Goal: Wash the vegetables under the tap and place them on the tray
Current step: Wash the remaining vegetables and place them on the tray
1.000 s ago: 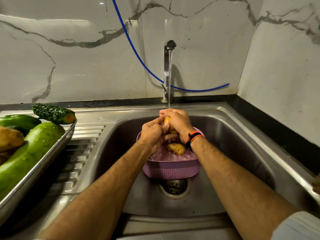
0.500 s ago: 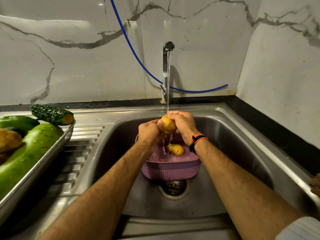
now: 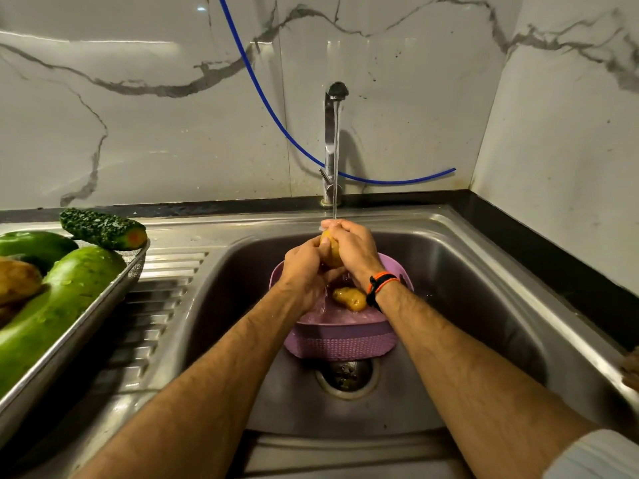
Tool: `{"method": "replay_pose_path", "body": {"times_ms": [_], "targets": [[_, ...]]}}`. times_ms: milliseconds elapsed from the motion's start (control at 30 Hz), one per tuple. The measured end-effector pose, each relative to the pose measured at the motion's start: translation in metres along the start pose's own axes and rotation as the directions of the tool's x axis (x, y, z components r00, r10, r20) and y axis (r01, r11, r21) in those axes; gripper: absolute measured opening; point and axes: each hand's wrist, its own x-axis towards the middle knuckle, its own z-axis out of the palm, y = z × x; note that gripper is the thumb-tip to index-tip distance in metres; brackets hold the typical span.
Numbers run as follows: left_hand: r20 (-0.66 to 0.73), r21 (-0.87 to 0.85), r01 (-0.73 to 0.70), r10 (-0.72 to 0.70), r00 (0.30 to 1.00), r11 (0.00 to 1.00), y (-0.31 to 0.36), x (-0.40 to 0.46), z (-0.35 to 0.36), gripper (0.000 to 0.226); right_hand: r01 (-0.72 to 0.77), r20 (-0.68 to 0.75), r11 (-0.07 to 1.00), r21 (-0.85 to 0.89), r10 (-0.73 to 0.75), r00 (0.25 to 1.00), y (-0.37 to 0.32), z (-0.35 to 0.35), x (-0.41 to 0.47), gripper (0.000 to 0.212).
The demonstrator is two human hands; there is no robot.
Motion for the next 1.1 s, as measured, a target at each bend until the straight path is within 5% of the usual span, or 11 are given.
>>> {"method": "replay_pose_path", "body": {"times_ms": [267,400,533,667,833,1100], "targets": [[0.094,0.139,-0.035,0.022,0.995,0.99,-0.002,-0.002,-0.001,0.038,0.001,0.002,0.968,-0.252,0.0,1.0,0.001,-0.005,0.001,0.027],[0.036,0.039,-0.068,0.066,0.997,0.997,-0.005,-0.002,0.005,0.029,0.001,-0.001,0.996,-0.09,-0.001,1.0,0.002,-0.005,0.0,0.024],[-0.115,-0.111,-0.078,0.065,0.991,0.991,-0.003,0.001,0.008,0.022,0.097,-0.073,0.978,-0.186,-0.112,0.991,-0.005,0.015,-0.005,0.028],[0.027,-0.107,0.014,-0.012,1.0,0.994,0.006,0.004,-0.004,0.028,0.005,-0.008,0.997,-0.081,-0.006,1.0,-0.013,0.003,0.002,0.025],[-0.101,-0.06,-0.081,0.074,0.992,0.995,0.001,0.001,0.005,0.022,0.164,-0.073,0.976,-0.144,-0.175,0.982,-0.007,0.009,-0.007,0.026],[0.074,-0.032,0.008,-0.006,0.997,0.999,0.004,0.006,0.0,0.029,0.038,-0.012,0.999,-0.009,-0.038,0.999,-0.011,-0.002,-0.001,0.028]]}}
